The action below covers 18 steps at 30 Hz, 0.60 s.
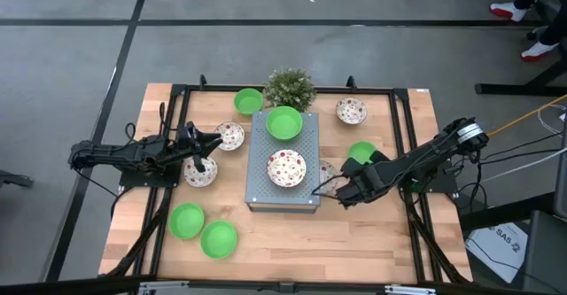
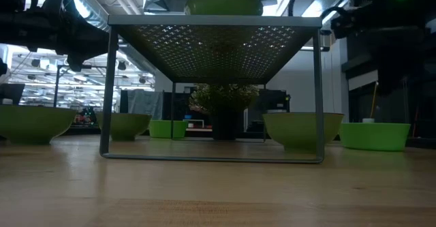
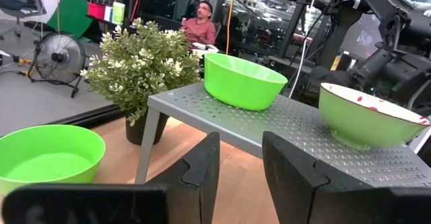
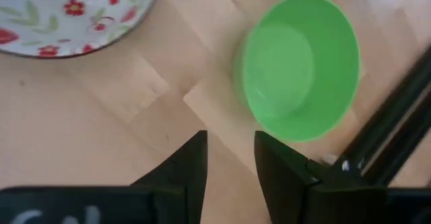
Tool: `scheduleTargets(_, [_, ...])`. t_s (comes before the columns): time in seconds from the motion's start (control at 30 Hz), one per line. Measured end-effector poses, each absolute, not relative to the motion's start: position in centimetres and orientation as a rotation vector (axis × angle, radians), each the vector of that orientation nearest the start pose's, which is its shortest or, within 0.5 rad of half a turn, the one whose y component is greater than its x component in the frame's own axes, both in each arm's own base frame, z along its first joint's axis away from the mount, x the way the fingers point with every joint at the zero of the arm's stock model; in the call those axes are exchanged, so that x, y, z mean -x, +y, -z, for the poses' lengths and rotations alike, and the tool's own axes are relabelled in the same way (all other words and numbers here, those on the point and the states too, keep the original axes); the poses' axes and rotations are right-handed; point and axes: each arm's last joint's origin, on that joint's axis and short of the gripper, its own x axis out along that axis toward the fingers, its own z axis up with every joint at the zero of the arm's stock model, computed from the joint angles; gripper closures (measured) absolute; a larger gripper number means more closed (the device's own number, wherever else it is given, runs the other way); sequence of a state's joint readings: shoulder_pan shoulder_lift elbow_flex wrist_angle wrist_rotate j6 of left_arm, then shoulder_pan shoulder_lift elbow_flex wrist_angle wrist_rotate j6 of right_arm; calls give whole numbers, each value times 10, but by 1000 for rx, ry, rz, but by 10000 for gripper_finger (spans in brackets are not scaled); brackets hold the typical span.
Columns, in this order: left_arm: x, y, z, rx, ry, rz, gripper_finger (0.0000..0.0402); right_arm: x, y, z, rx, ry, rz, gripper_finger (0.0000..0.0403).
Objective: Pick & Place Mini bowls
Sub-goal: Stack the green bowl on the green bowl on the shelf
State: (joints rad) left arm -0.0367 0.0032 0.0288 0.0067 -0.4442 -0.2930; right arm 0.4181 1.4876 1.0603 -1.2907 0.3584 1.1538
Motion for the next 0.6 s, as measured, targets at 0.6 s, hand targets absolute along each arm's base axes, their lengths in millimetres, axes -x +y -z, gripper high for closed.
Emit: scheduleTargets(0.6, [-94, 9, -174, 296, -91, -400, 295, -170, 44, -264, -564, 1135, 875, 280])
